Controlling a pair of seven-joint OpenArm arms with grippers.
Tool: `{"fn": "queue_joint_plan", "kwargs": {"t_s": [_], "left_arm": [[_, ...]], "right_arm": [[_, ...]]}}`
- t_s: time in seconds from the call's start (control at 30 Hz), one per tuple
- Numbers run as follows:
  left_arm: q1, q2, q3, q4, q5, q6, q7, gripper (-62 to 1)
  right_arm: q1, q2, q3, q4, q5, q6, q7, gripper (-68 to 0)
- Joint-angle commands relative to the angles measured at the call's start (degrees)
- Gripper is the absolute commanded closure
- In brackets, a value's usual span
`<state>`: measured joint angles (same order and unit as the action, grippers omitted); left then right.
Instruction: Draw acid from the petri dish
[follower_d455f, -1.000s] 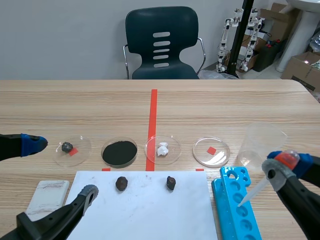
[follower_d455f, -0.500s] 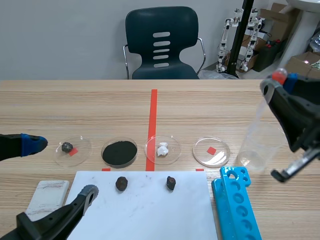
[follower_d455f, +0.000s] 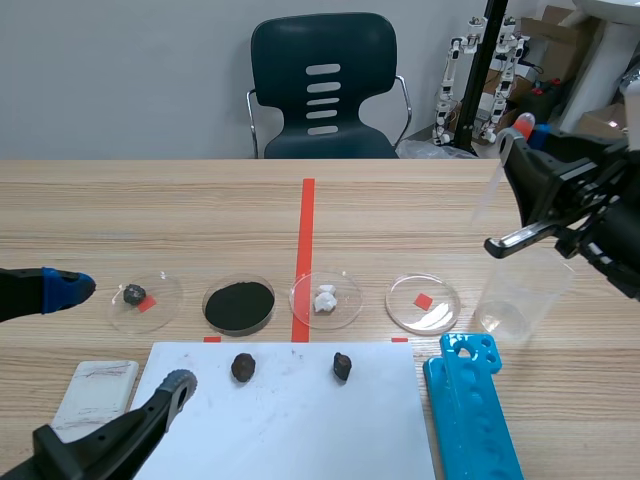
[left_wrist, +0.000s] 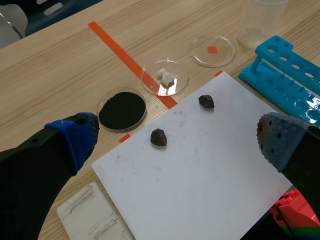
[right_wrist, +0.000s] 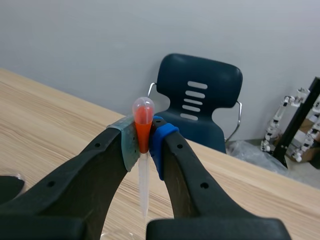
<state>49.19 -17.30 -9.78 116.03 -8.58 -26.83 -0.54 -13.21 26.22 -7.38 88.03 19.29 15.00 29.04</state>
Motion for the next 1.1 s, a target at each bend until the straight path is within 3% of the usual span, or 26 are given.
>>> {"fn": "queue_joint_plan", "kwargs": {"t_s": [0.0,0.53,0.7,1.07], "left_arm": [[0.2,0.1,0.3,1.0,-0.6,0.1,-0.9,-62.3],[0.2,0.1,0.3,1.0,-0.6,0.1,-0.9,-62.3],[0.2,0.1,0.3,1.0,-0.6,0.1,-0.9,-62.3],[0.2,0.1,0.3,1.0,-0.6,0.1,-0.9,-62.3]], "right_arm": [[1.1,0.2,-0.7,0.4,0.4,1.3,0.8,-3.3],[3.9,-10.1,0.4,-8.7,-8.1,2.7,0.9,-3.3],[4.8,-13.1,2.9,-11.2,-13.0,6.4,1.6,-3.2],[8.5,-15.2,3.7,-17.4,-15.5,7.1,4.2,-3.2]]}}
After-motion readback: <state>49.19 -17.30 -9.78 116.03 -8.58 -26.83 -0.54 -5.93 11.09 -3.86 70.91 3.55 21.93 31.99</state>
